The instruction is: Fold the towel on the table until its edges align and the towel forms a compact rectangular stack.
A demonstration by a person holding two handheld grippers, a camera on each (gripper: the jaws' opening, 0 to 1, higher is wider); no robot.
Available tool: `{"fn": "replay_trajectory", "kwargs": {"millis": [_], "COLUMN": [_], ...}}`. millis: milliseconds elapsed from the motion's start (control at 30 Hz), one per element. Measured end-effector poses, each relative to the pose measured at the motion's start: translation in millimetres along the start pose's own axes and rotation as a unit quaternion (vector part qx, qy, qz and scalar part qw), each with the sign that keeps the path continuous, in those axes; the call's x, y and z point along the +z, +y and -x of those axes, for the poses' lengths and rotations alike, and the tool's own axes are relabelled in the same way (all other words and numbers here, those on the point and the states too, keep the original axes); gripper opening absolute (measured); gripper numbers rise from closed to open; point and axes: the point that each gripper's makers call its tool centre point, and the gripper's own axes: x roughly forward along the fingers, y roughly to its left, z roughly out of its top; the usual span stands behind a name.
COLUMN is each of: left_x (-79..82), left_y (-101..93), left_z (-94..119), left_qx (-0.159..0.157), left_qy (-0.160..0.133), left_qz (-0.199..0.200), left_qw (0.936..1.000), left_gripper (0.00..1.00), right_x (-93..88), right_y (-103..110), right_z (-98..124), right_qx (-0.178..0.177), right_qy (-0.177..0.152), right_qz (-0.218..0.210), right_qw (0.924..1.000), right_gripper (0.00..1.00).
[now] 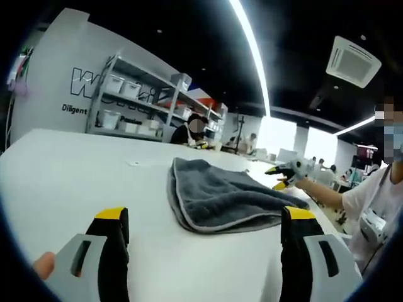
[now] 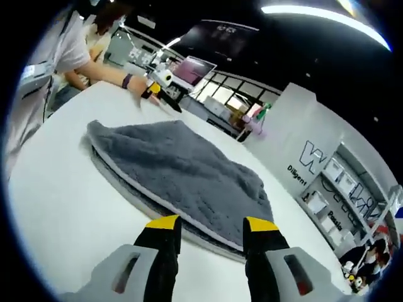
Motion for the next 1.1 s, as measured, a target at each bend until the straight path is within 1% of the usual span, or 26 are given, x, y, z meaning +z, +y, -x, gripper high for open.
{"fn": "replay_trajectory", "kwargs": {"millis": [67, 233, 367, 500, 600, 733, 833, 1100], "left_x": [-0.9, -1.0, -2.3, -1.8, -2.2, -1.5, -1.8, -1.2], "left_y": [-1.0, -0.7, -0.9, -0.1, -0.4, 0.8, 1.5, 2.9], "left_z": [0, 0, 0, 0, 0, 1, 1, 1], "left_qx": [0.000, 0.000, 0.002, 0.001, 0.001, 0.001, 0.002, 0.002], "left_qy": [0.001, 0.001, 0.003, 0.002, 0.003, 0.002, 0.003, 0.003], "left_qz": [0.000, 0.000, 0.001, 0.001, 0.001, 0.002, 0.002, 0.003], "left_qw": [1.0000, 1.0000, 1.0000, 1.0000, 1.0000, 1.0000, 1.0000, 1.0000], "left_gripper": [0.99, 0.99, 0.99, 0.99, 0.99, 0.99, 0.99, 0.99], "right_x": [-4.8, -9.4, -6.3, -5.1, -6.2, -6.5, -7.8, -2.1], "right_y": [0, 7, 6, 9, 13, 18, 20, 16], "right_z": [-1, -8, -12, -16, -17, -16, -15, -10], "right_qx": [0.001, 0.009, 0.001, 0.006, 0.013, 0.022, 0.026, 0.015], "right_qy": [0.019, 0.036, 0.038, 0.037, 0.040, 0.040, 0.043, 0.041], "right_qz": [0.030, 0.060, 0.094, 0.118, 0.133, 0.144, 0.155, 0.167], "right_qw": [0.9994, 0.9975, 0.9948, 0.9922, 0.9902, 0.9885, 0.9866, 0.9850], "right_gripper": [0.34, 0.29, 0.24, 0.17, 0.12, 0.02, 0.00, 0.00]}}
